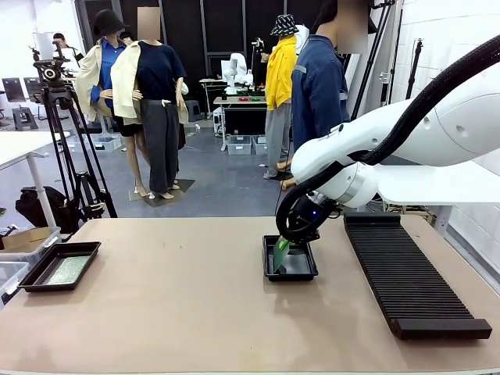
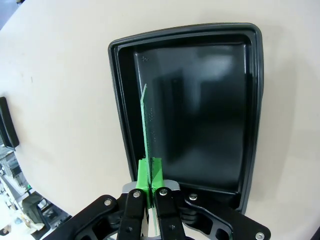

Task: Inspect and transfer BCBs to ESD trays.
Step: Pick up the Blank PCB from the PCB Rack and place it in the right ESD tray.

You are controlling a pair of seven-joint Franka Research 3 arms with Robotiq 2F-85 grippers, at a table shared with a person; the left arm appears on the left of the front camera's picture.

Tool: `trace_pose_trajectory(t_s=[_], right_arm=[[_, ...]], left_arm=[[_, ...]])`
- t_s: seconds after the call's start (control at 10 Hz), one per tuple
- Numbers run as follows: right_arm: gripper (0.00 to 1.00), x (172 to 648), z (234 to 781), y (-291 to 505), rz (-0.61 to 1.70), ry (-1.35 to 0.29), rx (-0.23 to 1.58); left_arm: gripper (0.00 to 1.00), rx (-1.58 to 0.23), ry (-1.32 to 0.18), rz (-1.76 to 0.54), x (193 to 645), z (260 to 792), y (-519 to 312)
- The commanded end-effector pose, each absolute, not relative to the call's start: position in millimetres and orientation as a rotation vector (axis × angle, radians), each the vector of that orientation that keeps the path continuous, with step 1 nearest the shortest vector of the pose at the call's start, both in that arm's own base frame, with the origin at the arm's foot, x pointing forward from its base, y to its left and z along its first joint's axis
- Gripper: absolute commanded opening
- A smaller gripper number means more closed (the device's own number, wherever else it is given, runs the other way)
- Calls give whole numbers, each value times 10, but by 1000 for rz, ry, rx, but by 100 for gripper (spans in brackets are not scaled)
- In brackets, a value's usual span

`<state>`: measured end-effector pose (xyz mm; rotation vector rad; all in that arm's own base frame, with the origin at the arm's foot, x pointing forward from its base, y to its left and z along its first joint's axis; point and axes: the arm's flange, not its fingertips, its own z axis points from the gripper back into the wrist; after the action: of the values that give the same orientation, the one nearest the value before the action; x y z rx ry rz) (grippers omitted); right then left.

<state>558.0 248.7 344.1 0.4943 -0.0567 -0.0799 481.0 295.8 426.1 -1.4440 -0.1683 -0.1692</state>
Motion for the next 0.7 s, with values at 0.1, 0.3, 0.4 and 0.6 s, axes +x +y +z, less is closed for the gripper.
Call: trace_pose_trajectory(t_s=[0.1,0.3,0.4,0.6], right_arm=[[20,5593,3449,2485,-87,-52,481],[59,5616,3506,2472,-86,-50,467],[78,5618,3554,2475,-79,-49,457],[100,5633,3639,2515,-57,-44,409]], left_arm=[[100,-1435,-165,-165,4803,4281,2960],[100,-1435,-165,-165,4803,4281,2960],[100,-1435,-165,-165,4803,4281,2960],[100,-1435,-165,-165,4803,4281,2960]])
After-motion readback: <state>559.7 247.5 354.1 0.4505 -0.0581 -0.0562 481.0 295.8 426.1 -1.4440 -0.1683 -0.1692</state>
